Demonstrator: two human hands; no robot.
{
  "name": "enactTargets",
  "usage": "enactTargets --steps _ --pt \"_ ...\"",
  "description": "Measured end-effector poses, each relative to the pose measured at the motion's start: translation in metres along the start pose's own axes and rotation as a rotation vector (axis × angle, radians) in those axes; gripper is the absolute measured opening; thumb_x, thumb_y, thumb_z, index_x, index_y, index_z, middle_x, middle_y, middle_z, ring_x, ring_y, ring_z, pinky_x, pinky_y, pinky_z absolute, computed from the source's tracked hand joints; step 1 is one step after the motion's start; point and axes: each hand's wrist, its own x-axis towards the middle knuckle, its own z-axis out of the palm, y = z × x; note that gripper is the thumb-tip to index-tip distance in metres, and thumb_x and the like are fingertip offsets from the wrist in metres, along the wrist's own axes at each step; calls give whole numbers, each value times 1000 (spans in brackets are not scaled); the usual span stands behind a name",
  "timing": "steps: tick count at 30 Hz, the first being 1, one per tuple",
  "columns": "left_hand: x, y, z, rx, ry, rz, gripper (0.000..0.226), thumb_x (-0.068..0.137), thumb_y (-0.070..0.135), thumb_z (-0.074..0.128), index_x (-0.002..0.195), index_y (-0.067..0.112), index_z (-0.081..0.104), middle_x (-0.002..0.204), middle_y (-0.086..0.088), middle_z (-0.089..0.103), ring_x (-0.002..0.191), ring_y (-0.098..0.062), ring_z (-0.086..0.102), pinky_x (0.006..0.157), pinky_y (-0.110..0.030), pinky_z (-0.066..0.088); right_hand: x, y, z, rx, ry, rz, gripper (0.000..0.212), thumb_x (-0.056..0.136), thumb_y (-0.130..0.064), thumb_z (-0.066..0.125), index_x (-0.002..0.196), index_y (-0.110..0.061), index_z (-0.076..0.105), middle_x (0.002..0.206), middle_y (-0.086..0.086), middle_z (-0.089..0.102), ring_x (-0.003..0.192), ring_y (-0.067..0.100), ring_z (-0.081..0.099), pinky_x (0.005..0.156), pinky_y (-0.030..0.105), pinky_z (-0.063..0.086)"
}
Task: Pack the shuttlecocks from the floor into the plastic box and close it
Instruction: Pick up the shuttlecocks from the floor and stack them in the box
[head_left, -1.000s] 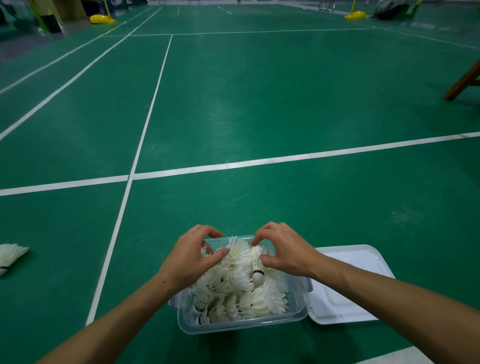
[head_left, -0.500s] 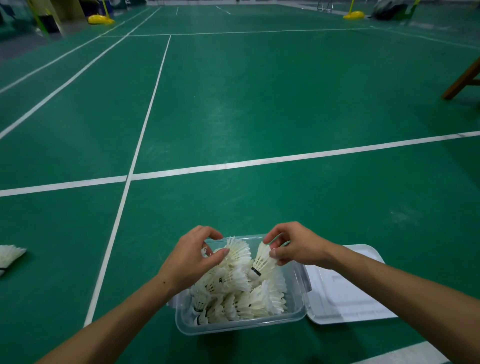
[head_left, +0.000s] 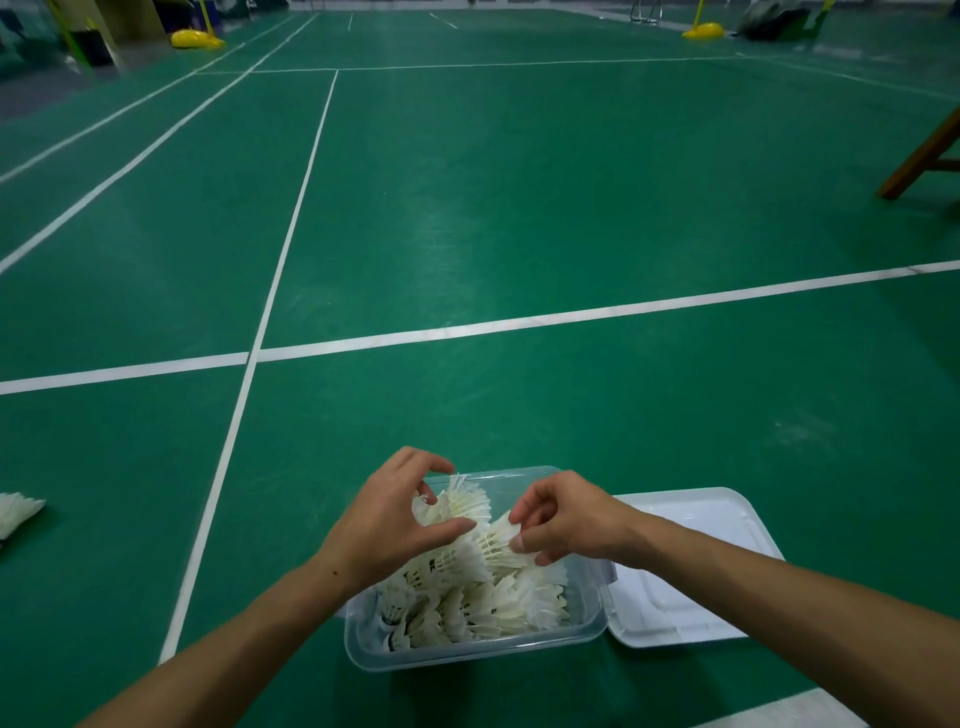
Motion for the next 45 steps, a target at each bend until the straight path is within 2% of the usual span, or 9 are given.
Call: enactTargets --steps 6,10,15,19,26,30,33,37,45 --pt "0 11 -4 -19 32 58 84 69 81 74 136 37 50 129 23 48 103 6 58 91 -18 46 -6 -17 -19 -321 -29 -80 25 98 -28 76 120 -21 67 105 4 76 88 14 72 76 33 65" --pt "3 19 -4 -29 59 83 93 66 82 78 140 37 46 132 22 44 103 4 59 91 -23 50 -8 -39 -23 -603 181 -241 30 97 -46 72 117 -24 72 113 -7 74 94 5 69 86 32 60" --pt "15 33 -4 13 67 130 105 63 83 78 147 31 42 141 17 40 100 7 57 88 -34 58 -1 -62 4 -240 55 -356 17 98 -27 75 108 -13 77 103 -3 77 80 -1 68 72 24 59" --pt "19 41 -5 -6 97 158 115 58 82 81 151 31 38 145 14 39 92 -7 61 82 -40 61 6 -59 21 -152 36 -354 13 98 -15 72 105 -5 78 94 -1 75 67 -7 61 65 13 48" --pt "20 43 -5 53 68 139 131 50 88 80 157 37 24 156 15 28 99 -16 64 89 -45 61 5 -61 24 150 -108 -250 19 100 -8 67 102 11 70 90 11 67 81 17 62 74 34 54" --pt "19 44 -4 79 34 140 134 50 88 80 159 35 23 157 16 25 98 -15 62 88 -43 60 3 -58 19 144 -147 -227 18 93 4 68 108 14 71 85 10 69 77 19 62 74 30 58" --pt "18 44 -2 75 17 142 133 51 88 80 159 33 26 158 16 24 99 -13 62 90 -42 60 4 -56 18 72 -120 -253 10 91 6 68 97 10 75 82 10 69 74 17 64 79 36 61" --pt "16 39 -1 24 -6 136 128 54 85 82 158 33 29 160 20 20 105 -6 61 93 -38 60 3 -54 20 22 -51 -280 10 92 -5 72 88 -7 81 94 14 77 84 16 69 91 50 64" --pt "-1 -1 -20 -62 18 29 120 55 89 80 153 35 37 148 22 35 114 7 53 94 -25 55 1 -36 -20 -130 268 -290 17 100 -23 73 101 -7 78 91 3 78 82 12 74 78 35 66"
